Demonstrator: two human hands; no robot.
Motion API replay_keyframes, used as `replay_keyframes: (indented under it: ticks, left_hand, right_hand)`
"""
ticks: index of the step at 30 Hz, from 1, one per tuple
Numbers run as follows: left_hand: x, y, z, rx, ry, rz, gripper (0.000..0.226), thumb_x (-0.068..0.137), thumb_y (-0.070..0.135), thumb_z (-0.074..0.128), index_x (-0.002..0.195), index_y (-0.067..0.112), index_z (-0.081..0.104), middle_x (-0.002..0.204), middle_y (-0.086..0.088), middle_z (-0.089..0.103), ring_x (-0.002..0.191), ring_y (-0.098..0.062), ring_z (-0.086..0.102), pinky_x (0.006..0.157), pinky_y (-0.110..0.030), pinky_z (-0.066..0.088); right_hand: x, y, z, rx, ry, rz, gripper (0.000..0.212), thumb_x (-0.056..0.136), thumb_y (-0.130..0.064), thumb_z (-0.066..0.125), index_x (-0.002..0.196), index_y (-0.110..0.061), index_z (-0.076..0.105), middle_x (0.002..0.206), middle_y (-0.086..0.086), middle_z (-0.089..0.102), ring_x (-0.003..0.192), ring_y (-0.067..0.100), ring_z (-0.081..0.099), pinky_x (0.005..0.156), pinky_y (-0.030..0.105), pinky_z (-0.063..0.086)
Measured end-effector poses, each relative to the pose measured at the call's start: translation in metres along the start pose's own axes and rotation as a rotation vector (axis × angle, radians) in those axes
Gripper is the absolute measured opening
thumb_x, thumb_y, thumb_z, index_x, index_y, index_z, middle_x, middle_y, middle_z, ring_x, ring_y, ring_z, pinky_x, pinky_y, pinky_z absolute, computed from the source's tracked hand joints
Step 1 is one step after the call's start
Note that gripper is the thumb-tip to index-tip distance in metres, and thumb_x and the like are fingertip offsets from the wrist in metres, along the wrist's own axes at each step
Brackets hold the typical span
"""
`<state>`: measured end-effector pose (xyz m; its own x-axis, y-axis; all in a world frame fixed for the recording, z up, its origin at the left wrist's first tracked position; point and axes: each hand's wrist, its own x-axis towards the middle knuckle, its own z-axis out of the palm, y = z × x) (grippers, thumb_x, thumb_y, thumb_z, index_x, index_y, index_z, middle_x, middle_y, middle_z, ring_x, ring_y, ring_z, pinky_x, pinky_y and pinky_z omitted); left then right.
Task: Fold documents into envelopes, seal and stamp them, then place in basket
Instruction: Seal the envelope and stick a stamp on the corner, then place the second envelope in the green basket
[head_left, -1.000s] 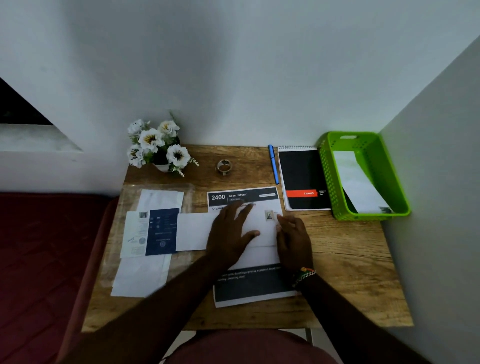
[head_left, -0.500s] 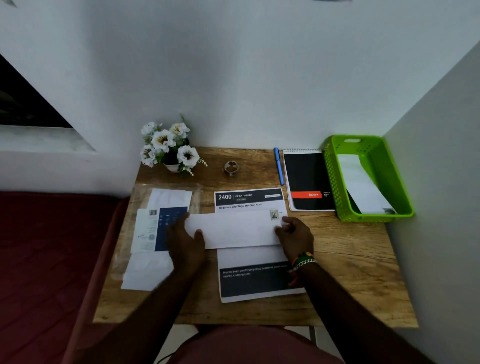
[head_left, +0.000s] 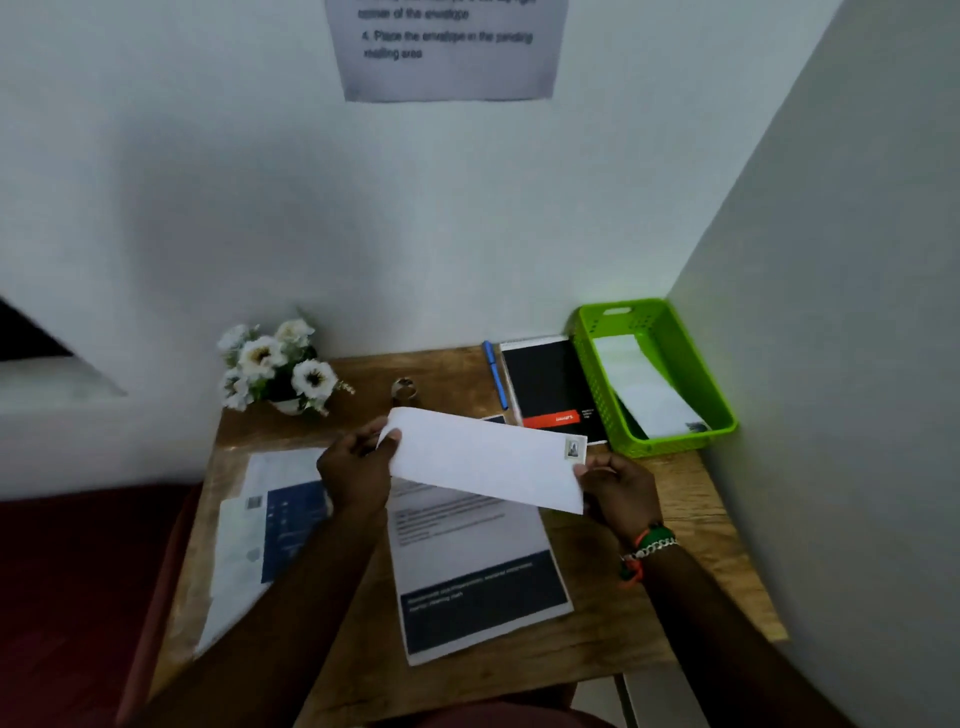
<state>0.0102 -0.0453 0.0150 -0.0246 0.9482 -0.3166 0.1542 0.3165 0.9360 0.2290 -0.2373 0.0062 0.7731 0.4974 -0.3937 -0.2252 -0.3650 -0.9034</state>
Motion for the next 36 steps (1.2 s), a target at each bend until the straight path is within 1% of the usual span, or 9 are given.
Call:
replay_keyframes:
  ticks: [5,7,12,16,22,24,27,30,36]
  left_hand:
    - [-0.003,0.025,0.072,-0.065,-0.191,-0.055,0.02,0.082,0.011,0.08,0.101,0.02,0.077,0.099,0.006,0.072,0.096,-0.018,0.068,0.091,-0.046,0.057]
    - [-0.009,0.037,0.102,-0.056,-0.271,-0.042,0.021,0.084,0.007,0.077,0.104,0.016,0.076,0.095,0.006,0.07,0.09,-0.017,0.066,0.09,-0.043,0.057]
    - [-0.021,0.054,0.172,-0.026,-0.494,-0.034,0.023,0.087,0.004,0.073,0.11,0.006,0.074,0.112,-0.014,0.071,0.09,-0.022,0.066,0.081,-0.036,0.058]
    - [-0.032,0.055,0.216,-0.055,-0.599,-0.091,0.023,0.089,-0.001,0.069,0.112,0.003,0.069,0.112,-0.02,0.07,0.101,-0.031,0.067,0.094,-0.047,0.056]
    - [-0.057,0.034,0.243,-0.03,-0.582,-0.17,0.03,0.09,0.004,0.07,0.118,0.006,0.062,0.086,-0.01,0.067,0.072,-0.017,0.064,0.063,-0.027,0.055]
    - [-0.064,0.025,0.248,0.012,-0.577,-0.19,0.033,0.088,0.006,0.073,0.119,0.007,0.061,0.09,-0.012,0.066,0.074,-0.018,0.063,0.06,-0.028,0.054]
    - [-0.076,0.015,0.252,0.046,-0.591,-0.193,0.033,0.084,0.007,0.078,0.11,0.013,0.057,0.098,-0.013,0.066,0.082,-0.021,0.064,0.06,-0.03,0.053]
    - [-0.082,0.007,0.256,0.083,-0.611,-0.168,0.037,0.078,0.006,0.083,0.105,0.014,0.059,0.106,-0.016,0.069,0.09,-0.028,0.07,0.07,-0.041,0.061]
    - [-0.091,0.0,0.257,0.13,-0.636,-0.139,0.044,0.082,-0.002,0.076,0.122,0.004,0.057,0.095,-0.016,0.069,0.068,-0.02,0.065,0.072,-0.04,0.059]
  right_hand:
    - [0.0,-0.002,-0.052,0.115,0.184,0.005,0.008,0.084,0.003,0.072,0.091,0.0,0.069,0.083,0.019,0.072,0.065,0.021,0.064,0.052,0.026,0.053]
    - [-0.003,-0.002,-0.072,0.147,0.256,-0.004,0.008,0.084,0.002,0.072,0.092,0.001,0.069,0.078,0.017,0.07,0.06,0.018,0.061,0.049,0.024,0.052]
    - [-0.011,0.004,-0.114,0.279,0.443,-0.006,0.009,0.083,0.0,0.074,0.083,-0.008,0.071,0.078,0.015,0.07,0.068,0.023,0.06,0.067,0.033,0.051]
    - [-0.02,0.01,-0.135,0.365,0.561,0.038,0.007,0.083,-0.001,0.075,0.082,-0.006,0.071,0.076,0.017,0.069,0.059,0.022,0.057,0.056,0.028,0.05]
    - [-0.016,0.012,-0.14,0.482,0.7,0.109,0.01,0.085,0.003,0.071,0.094,0.004,0.067,0.07,0.015,0.063,0.047,0.02,0.057,0.044,0.021,0.049]
    - [-0.009,0.011,-0.135,0.534,0.722,0.13,0.008,0.085,0.004,0.071,0.091,0.003,0.067,0.073,0.019,0.063,0.041,0.015,0.058,0.041,0.02,0.049]
    - [0.007,0.003,-0.124,0.571,0.715,0.145,0.008,0.084,0.004,0.072,0.082,-0.002,0.067,0.084,0.024,0.067,0.051,0.021,0.062,0.05,0.026,0.052]
    - [0.025,-0.009,-0.111,0.63,0.661,0.149,0.012,0.084,0.006,0.07,0.095,0.01,0.066,0.081,0.019,0.067,0.053,0.019,0.065,0.047,0.025,0.054]
    - [0.058,-0.026,-0.088,0.664,0.595,0.167,0.014,0.082,0.007,0.073,0.091,0.008,0.062,0.079,0.024,0.065,0.06,0.027,0.062,0.044,0.028,0.055]
